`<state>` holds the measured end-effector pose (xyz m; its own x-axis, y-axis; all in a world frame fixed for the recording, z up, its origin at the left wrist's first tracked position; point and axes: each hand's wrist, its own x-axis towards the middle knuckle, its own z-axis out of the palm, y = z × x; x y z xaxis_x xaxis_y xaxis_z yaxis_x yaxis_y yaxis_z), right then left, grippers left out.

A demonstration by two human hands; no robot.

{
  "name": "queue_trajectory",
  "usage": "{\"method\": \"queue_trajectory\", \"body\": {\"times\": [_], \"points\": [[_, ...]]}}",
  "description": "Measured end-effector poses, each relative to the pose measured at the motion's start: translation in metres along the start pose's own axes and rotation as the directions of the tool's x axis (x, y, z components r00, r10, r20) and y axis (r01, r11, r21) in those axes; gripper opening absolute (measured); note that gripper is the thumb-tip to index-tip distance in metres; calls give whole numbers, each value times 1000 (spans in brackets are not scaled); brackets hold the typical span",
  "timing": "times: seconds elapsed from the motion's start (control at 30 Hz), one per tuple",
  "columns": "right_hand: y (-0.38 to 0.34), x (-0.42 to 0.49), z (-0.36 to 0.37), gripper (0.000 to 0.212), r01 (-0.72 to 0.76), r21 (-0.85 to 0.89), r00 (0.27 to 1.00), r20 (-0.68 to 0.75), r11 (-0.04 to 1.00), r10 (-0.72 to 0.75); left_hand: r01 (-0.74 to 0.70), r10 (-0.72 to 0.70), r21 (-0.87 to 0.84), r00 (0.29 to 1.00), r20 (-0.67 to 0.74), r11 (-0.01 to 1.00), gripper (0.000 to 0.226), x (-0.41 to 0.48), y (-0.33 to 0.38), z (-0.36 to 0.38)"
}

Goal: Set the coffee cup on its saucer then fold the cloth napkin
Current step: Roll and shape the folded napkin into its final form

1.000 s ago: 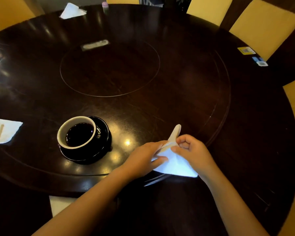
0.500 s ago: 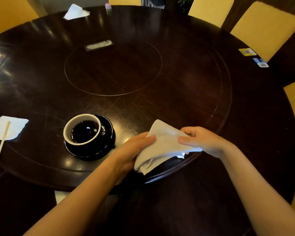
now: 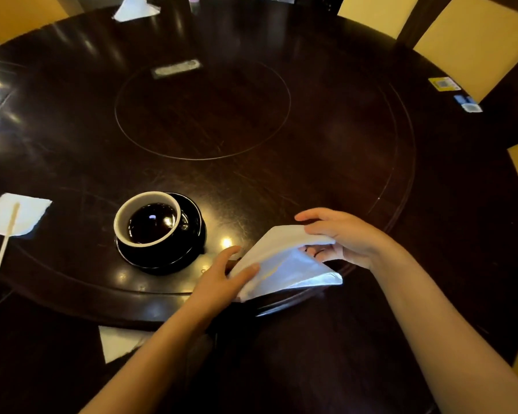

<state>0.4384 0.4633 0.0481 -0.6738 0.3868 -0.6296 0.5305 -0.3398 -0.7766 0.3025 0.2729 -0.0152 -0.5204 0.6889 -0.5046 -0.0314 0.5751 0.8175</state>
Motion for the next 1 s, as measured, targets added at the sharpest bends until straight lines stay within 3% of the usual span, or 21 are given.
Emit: {"method": "queue_trajectory", "body": {"times": [0.1, 0.17, 0.37, 0.5, 0.63, 0.7, 0.8, 0.87, 1.0], "points": [[-15, 3, 11, 22, -7, 44, 999, 51, 999, 5, -187, 239, 403, 968, -81, 896, 85, -11, -9, 5], [-23, 8, 19, 25, -56, 140, 995, 85, 989, 44, -218, 332, 533, 935, -126, 817, 89, -12, -12, 14], [-35, 17, 37, 31, -133, 433, 986, 145, 891, 76, -213, 418, 533, 858, -299, 819, 54, 4, -20, 24], [-35, 17, 34, 41, -160, 332, 980, 165, 930, 110, -255, 446, 479, 827, -342, 840, 27, 9, -26, 20], [-22, 12, 19, 31, -175, 229, 983, 97, 957, 157, -292, 480, 493, 820, -312, 819, 43, 6, -27, 18], [-17, 9, 13, 21, -172, 244, 983, 103, 954, 151, -342, 595, 600, 749, -291, 723, 54, 0, -31, 19], [-14, 7, 8, 25, -150, 269, 985, 120, 951, 121, -418, 808, 782, 561, -178, 462, 40, -9, -43, 20], [-14, 7, 8, 31, -143, 270, 986, 125, 952, 113, -415, 835, 842, 545, -74, 346, 26, -8, -49, 19], [-15, 8, 8, 34, -148, 265, 986, 118, 953, 120, -377, 813, 843, 570, -114, 383, 12, -1, -49, 7]]}}
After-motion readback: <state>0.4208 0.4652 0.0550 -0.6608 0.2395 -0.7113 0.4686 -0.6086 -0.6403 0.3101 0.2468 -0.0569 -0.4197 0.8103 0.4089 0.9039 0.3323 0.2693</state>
